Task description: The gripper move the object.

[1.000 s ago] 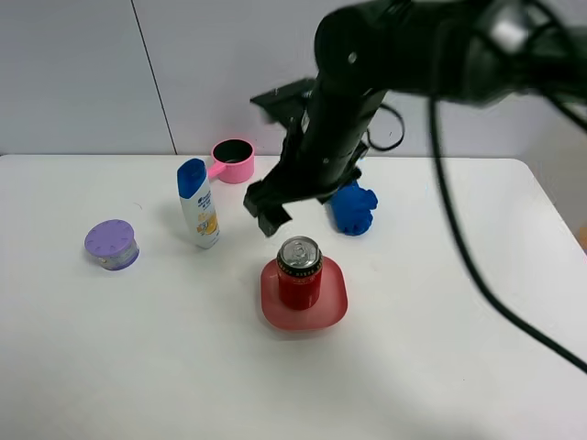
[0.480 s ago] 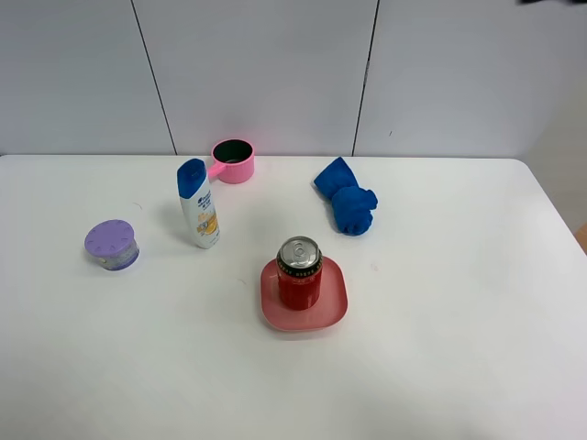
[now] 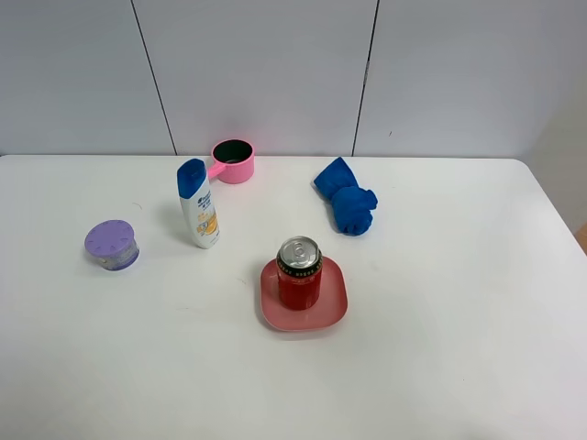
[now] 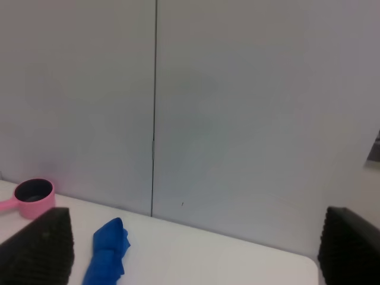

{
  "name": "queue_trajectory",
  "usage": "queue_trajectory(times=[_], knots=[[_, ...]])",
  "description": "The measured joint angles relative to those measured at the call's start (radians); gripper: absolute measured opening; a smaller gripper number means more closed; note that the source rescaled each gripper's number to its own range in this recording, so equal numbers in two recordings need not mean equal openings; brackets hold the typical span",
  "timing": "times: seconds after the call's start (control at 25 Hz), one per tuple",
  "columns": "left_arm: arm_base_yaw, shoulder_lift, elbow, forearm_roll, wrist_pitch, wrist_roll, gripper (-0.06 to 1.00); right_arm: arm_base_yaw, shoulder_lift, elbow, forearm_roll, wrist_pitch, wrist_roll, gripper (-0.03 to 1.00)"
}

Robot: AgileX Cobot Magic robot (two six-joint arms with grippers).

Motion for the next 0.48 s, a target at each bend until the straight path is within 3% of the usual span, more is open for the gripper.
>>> queue_trajectory(times=[0.24,0.36,0.48], knots=[[0.000,0.000,0.000,0.000,0.000,0.000,1.00,-0.323,-0.025,0.003,0.160,0.001,-0.228,0.89],[0.000,0.000,0.000,0.000,0.000,0.000,1.00,-0.447,-0.030,0.008,0.282,0.003,-0.250,0.89],[0.000,0.000,0.000,0.000,0.000,0.000,1.00,-0.516,-0.046,0.058,0.385,0.001,-0.244,0.89]])
